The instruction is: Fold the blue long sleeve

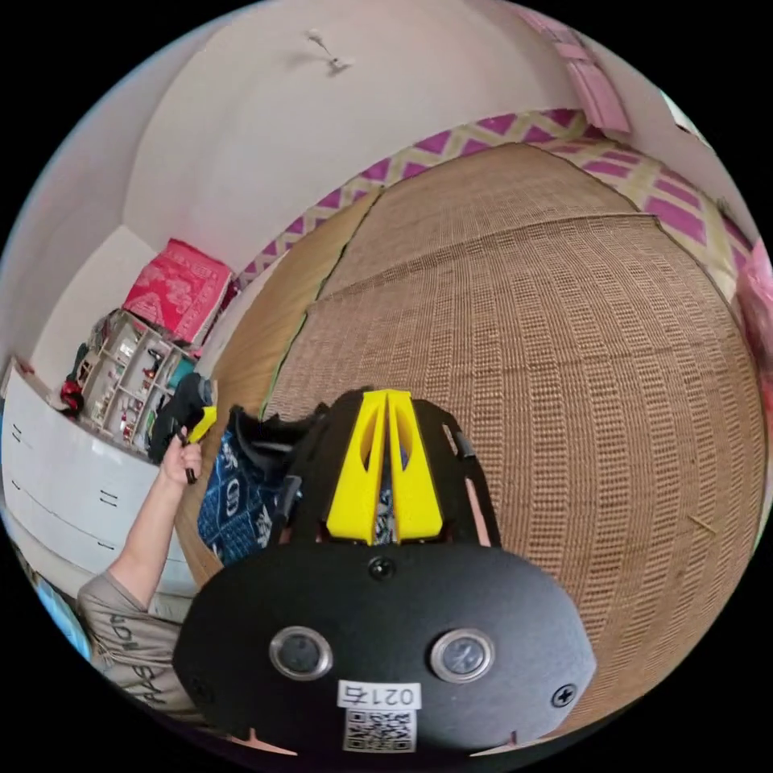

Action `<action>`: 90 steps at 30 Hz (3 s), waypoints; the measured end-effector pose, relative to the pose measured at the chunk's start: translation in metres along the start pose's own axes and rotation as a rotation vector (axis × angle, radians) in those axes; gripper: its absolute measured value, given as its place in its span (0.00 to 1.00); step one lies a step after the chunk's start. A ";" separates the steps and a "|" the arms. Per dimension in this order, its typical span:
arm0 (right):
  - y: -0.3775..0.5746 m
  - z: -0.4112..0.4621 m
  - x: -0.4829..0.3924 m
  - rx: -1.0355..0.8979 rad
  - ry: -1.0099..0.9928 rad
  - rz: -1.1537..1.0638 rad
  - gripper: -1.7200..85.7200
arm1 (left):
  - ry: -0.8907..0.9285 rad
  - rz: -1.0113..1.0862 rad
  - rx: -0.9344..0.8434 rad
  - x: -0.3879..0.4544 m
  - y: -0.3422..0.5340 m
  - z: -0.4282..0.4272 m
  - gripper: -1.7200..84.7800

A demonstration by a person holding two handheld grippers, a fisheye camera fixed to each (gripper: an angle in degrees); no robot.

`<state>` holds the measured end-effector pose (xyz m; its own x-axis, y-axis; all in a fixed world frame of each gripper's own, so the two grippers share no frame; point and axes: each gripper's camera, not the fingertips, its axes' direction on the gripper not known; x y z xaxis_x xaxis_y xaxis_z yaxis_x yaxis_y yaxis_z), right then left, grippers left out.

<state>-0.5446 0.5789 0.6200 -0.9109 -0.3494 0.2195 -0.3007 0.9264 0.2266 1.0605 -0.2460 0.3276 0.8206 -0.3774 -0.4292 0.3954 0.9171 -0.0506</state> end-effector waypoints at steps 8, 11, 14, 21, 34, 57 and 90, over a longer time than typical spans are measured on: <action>0.082 0.035 -0.042 -0.302 -0.131 -0.374 0.01 | -0.009 0.299 -0.435 0.027 0.062 0.044 0.01; 0.111 0.038 -0.058 -0.331 0.045 -0.426 0.02 | -0.213 0.419 -0.618 0.050 0.105 0.068 0.01; 0.144 -0.003 -0.047 -0.272 0.067 -0.373 0.05 | -0.352 0.479 -0.610 0.067 0.147 0.043 0.03; 0.242 -0.070 0.003 -0.254 -0.019 -0.224 0.12 | -0.409 0.494 -0.481 0.099 0.237 -0.020 0.18; 0.321 -0.081 0.023 -0.188 -0.267 -0.214 0.03 | -0.517 0.470 -0.434 0.103 0.300 -0.034 0.04; 0.416 -0.085 0.087 -0.284 -0.406 -0.024 0.06 | -0.117 0.162 -0.422 0.011 0.319 -0.122 0.01; 0.443 -0.227 -0.068 0.104 -0.292 -0.112 0.01 | -0.492 0.692 -0.311 0.175 0.324 -0.073 0.01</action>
<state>-0.5517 0.9808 0.9213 -0.9085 -0.4088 -0.0862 -0.4171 0.8992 0.1321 1.3021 -0.0053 0.1702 0.9454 0.3252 -0.0235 -0.3233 0.9257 -0.1965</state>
